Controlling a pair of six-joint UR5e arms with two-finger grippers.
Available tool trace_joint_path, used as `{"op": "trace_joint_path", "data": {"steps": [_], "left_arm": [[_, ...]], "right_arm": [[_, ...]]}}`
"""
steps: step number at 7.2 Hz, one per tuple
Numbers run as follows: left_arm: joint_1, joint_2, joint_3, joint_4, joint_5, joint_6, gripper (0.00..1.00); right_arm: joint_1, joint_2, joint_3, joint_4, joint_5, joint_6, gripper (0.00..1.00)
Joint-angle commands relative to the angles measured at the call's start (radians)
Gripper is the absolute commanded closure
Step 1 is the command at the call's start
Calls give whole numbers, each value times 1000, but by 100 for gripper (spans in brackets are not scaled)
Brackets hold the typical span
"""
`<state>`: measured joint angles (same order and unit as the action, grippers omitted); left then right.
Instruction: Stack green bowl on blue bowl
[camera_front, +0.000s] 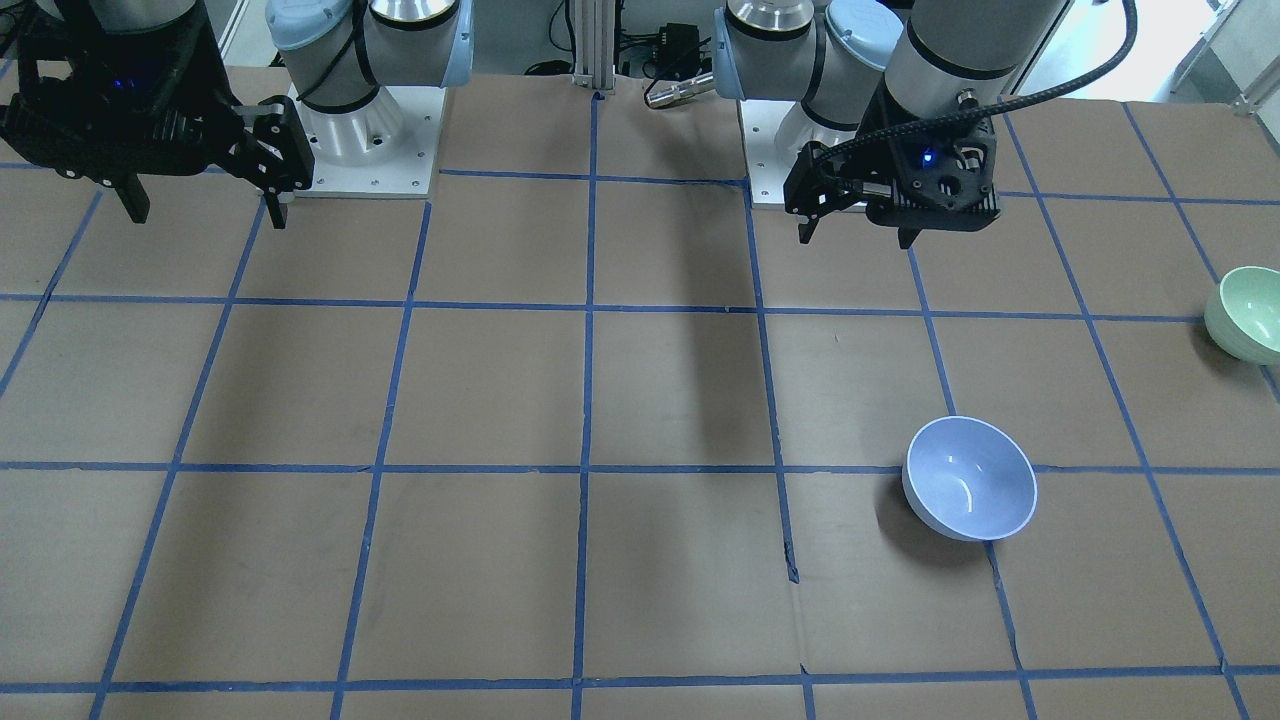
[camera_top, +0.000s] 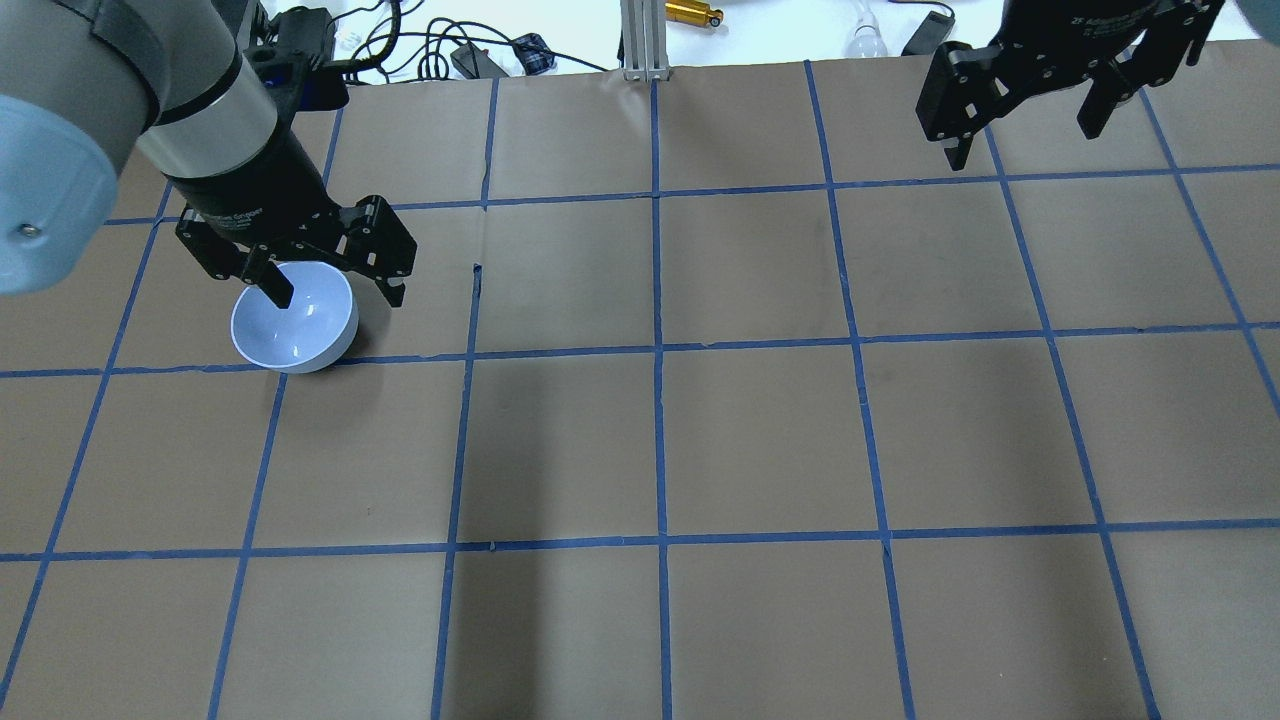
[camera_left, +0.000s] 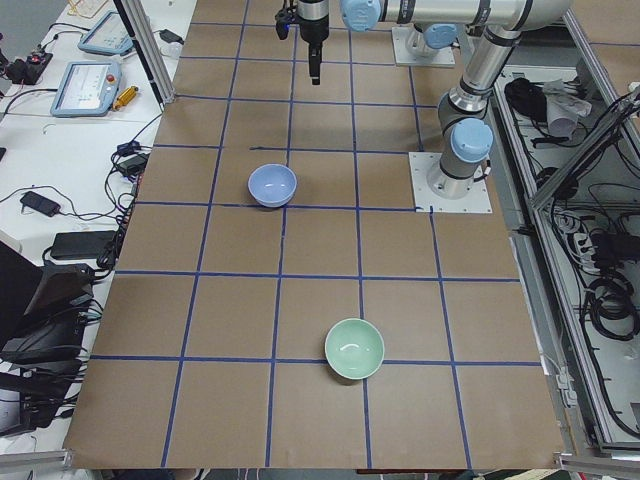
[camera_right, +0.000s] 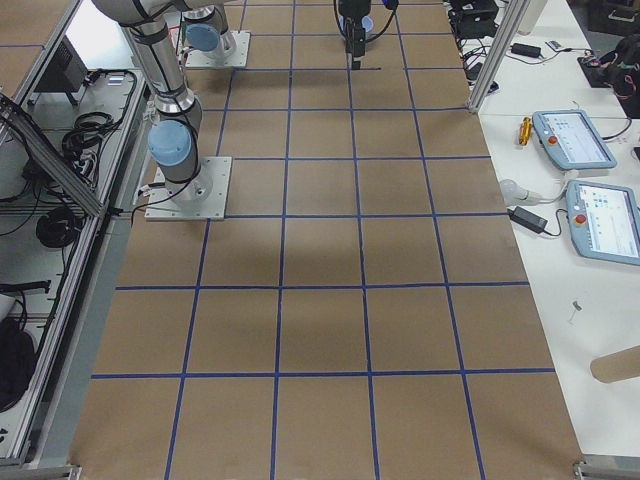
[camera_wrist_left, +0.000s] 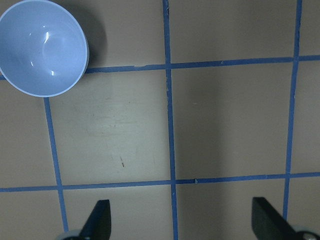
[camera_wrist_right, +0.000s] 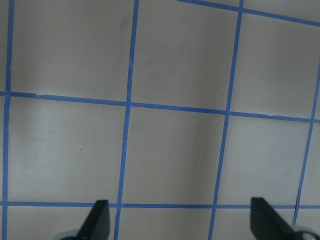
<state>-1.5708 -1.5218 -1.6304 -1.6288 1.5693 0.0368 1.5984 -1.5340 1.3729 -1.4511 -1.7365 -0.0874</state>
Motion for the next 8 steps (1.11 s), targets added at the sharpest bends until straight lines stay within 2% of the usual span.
{"op": "trace_joint_path", "data": {"steps": [1,8], "left_arm": [[0,6,-8,-2,8,0,0],[12,12,-6,-2,9,6,0]], "right_arm": [[0,0,0,0,0,0,0],[-2,0,0,0,0,0,0]]}}
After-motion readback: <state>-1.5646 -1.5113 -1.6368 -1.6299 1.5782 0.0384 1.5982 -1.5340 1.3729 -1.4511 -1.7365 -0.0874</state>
